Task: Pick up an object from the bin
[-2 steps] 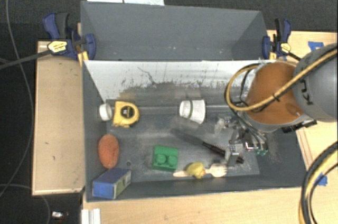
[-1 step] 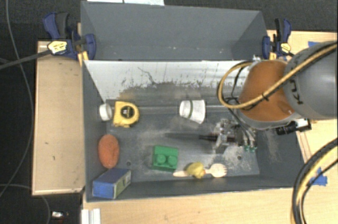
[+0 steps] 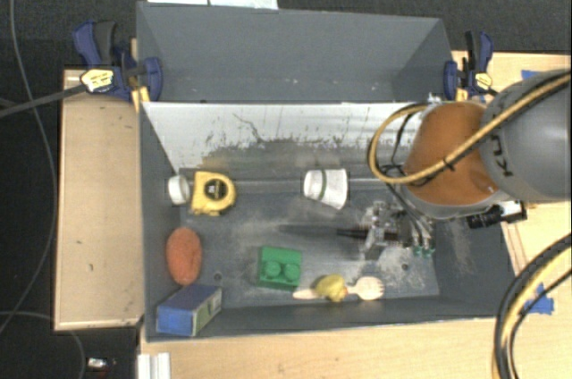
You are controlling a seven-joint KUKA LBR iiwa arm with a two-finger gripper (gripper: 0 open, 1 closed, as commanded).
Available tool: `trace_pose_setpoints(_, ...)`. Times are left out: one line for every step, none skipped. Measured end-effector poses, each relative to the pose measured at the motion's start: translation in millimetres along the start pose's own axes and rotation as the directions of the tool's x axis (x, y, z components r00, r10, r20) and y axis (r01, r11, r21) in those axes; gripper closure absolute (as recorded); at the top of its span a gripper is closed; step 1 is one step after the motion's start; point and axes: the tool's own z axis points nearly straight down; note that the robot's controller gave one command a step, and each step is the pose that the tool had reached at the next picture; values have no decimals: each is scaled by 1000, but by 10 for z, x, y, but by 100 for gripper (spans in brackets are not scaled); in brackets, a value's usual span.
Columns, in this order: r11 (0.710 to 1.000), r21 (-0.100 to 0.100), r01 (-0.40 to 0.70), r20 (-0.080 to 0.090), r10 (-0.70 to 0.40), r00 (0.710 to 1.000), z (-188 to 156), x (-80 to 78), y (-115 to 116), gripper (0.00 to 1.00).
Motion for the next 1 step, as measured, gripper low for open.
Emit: trace_pose_setpoints(1000, 1, 4, -5, -4, 1000, -716, -131, -111, 100)
